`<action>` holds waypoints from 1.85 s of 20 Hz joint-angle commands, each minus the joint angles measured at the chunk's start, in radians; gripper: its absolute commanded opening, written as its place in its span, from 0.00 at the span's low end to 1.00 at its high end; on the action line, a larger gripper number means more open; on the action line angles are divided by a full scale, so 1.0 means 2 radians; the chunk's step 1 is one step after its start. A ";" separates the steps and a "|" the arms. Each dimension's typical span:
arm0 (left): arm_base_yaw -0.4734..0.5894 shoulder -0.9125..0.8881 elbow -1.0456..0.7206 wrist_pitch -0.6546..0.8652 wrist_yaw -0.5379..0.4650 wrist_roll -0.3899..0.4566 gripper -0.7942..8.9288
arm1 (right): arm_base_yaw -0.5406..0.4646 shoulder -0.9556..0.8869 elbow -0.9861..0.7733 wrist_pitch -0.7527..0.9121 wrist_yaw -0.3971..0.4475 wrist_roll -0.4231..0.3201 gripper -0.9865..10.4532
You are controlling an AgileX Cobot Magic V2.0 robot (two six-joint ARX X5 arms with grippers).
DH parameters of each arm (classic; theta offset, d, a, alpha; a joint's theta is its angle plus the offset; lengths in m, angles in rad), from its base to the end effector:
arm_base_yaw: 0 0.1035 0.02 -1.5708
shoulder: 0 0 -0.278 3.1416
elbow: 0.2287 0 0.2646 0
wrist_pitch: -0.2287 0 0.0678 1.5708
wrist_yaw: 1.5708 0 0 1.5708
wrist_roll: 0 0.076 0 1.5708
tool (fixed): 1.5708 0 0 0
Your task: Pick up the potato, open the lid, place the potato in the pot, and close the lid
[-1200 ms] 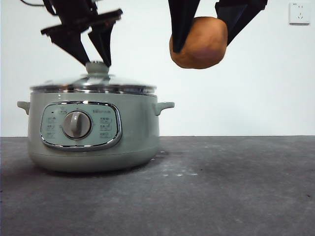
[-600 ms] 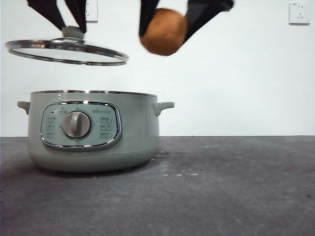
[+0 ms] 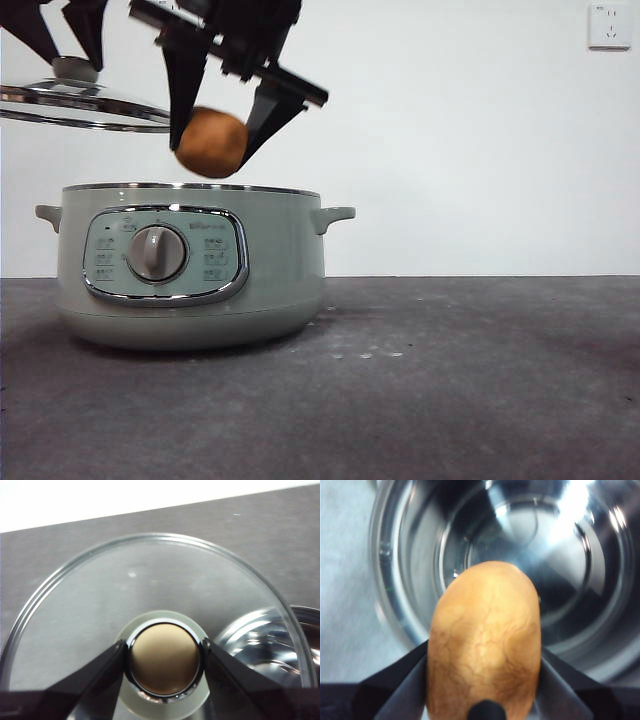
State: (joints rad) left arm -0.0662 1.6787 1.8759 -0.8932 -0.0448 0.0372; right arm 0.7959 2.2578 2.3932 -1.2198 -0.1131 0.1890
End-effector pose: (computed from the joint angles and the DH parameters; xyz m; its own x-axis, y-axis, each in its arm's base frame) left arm 0.4005 -0.0231 0.3971 0.7679 -0.0060 -0.6405 0.0556 0.9968 0.0572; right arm 0.3511 0.3708 0.2860 0.2443 0.4108 -0.8784 -0.6173 0.7644 0.1858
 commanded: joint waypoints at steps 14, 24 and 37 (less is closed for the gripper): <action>0.018 -0.012 0.008 0.009 0.002 0.006 0.07 | -0.019 0.112 0.019 0.099 -0.001 -0.039 0.08; 0.018 -0.012 0.008 -0.002 0.012 0.006 0.07 | -0.018 0.113 0.019 0.113 -0.001 -0.049 0.64; -0.011 -0.003 0.007 -0.040 0.032 -0.006 0.07 | -0.012 -0.038 0.020 -0.080 0.062 -0.077 0.64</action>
State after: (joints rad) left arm -0.0879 1.6791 1.8759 -1.0065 0.0143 0.0326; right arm 0.7685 2.1757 2.4386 -1.3556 0.0048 0.0532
